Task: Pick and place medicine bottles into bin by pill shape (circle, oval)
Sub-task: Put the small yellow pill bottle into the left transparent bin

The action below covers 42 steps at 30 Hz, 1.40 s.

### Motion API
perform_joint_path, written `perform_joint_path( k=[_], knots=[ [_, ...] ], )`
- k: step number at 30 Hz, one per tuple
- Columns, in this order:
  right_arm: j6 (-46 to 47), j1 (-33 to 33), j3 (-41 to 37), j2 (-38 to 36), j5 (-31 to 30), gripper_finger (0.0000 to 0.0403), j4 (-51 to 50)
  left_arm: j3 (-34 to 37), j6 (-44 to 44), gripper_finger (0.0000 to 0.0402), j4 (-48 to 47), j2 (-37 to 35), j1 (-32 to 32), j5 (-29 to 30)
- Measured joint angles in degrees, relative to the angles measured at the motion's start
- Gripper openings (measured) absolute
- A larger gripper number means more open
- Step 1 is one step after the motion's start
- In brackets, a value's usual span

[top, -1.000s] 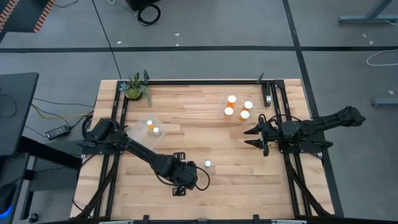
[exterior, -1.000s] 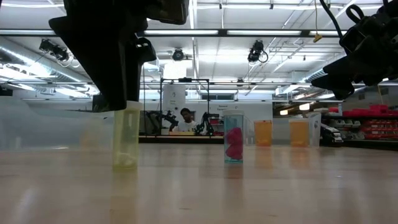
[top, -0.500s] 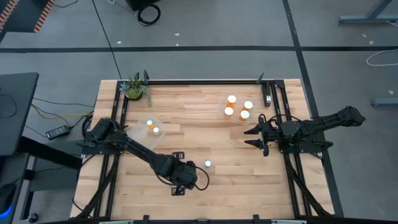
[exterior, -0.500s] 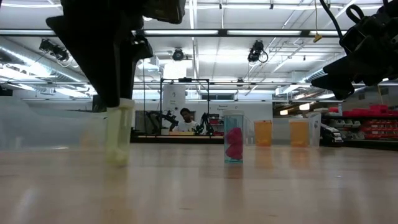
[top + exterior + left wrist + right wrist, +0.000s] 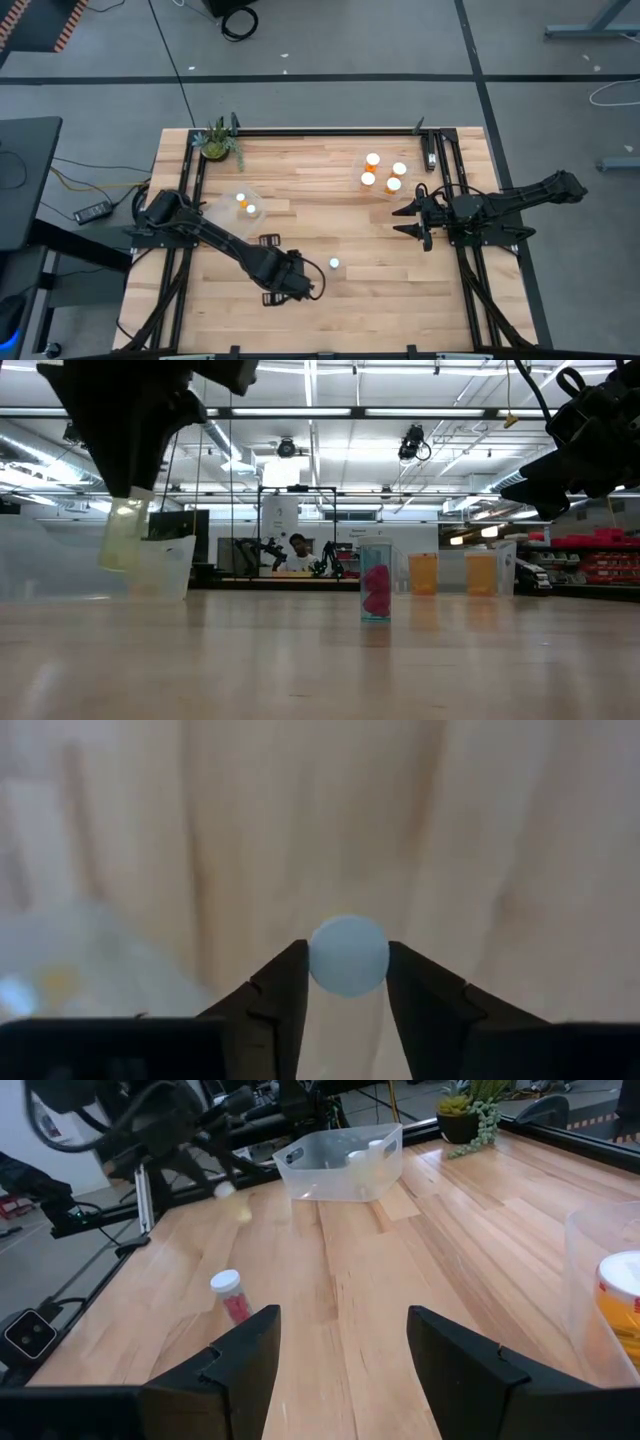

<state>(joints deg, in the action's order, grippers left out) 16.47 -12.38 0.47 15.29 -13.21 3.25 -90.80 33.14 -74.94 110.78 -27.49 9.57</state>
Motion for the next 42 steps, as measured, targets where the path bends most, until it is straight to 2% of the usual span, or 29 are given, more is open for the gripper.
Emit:
perform_joint_path(
  k=[9, 19, 26, 34, 42],
  knots=[
    [0.00, -0.02, 0.00, 0.00, 0.00, 0.0225, -0.13, 0.49, 2.73, 0.0127, -10.13, -2.15, -0.35, 5.94],
    [0.00, -0.02, 0.00, 0.21, 0.00, 0.0225, -0.50, 6.50, 11.94, 0.0131, -12.62, -14.91, -1.02, 13.41],
    [0.00, -0.02, 0.00, 0.26, 0.00, 0.0225, -0.55, 17.79, 18.91, 0.0137, -10.55, -23.55, -1.02, 13.94],
    [0.00, -0.02, 0.00, 0.26, 0.00, 0.0225, -0.55, 33.29, 24.20, 0.0130, -1.58, -33.74, -1.02, 11.84],
    [0.00, -0.02, 0.00, 0.26, 0.00, 0.0225, -0.55, 44.30, 32.32, 0.0139, 3.48, -45.67, -1.02, 10.74]
  ],
)
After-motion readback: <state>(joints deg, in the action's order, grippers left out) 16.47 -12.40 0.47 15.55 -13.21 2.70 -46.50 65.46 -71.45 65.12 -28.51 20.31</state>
